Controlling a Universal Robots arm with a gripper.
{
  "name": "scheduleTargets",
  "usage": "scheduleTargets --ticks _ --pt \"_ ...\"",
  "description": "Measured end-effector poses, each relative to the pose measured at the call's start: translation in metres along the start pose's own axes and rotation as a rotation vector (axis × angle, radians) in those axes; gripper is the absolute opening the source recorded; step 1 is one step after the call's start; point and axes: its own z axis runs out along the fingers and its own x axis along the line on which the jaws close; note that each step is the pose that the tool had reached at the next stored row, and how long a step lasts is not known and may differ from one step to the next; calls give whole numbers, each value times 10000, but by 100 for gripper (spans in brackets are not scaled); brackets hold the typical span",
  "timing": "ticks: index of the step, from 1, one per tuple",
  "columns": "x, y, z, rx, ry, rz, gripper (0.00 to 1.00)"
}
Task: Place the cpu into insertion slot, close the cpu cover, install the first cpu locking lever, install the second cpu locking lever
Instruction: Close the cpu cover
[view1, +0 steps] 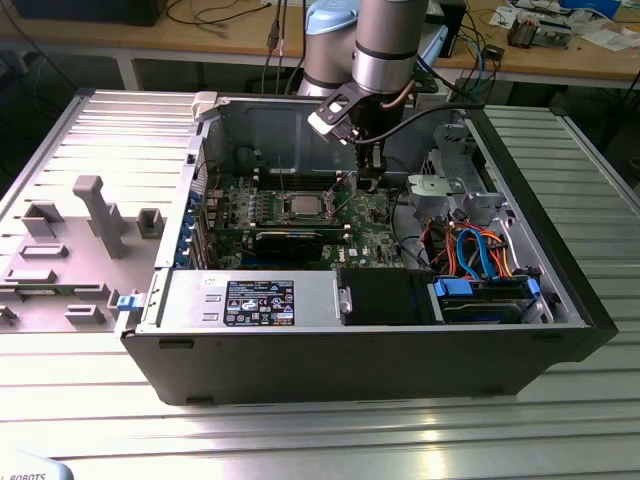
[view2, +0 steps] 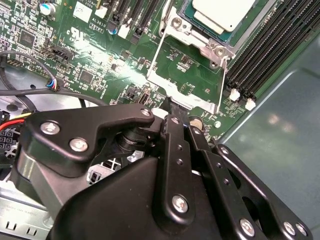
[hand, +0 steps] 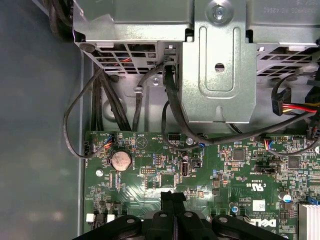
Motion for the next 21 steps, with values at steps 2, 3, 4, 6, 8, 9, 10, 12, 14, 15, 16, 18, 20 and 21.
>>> scheduleTargets --ticks 2,3,4,6,8,9,10,12,14,15,16,18,20,21 --pt "0 -1 0 0 0 0 11" --pt "0 -2 0 0 0 1 11" --pt "0 -7 0 0 0 0 11" --pt "0 -10 0 0 0 1 11" --pt "0 -14 0 0 0 3 11" --pt "0 -15 0 0 1 1 11" --pt "0 -27 -1 0 0 1 11" --pt "0 -35 -1 0 0 1 11" --pt "0 -39 -1 0 0 2 11" --pt "1 -41 -1 0 1 0 11" --pt "1 -49 -1 0 0 0 11" --pt "1 -61 -2 0 0 1 11" --pt "1 -64 -2 0 0 1 11" --pt "1 -65 -2 0 0 0 11"
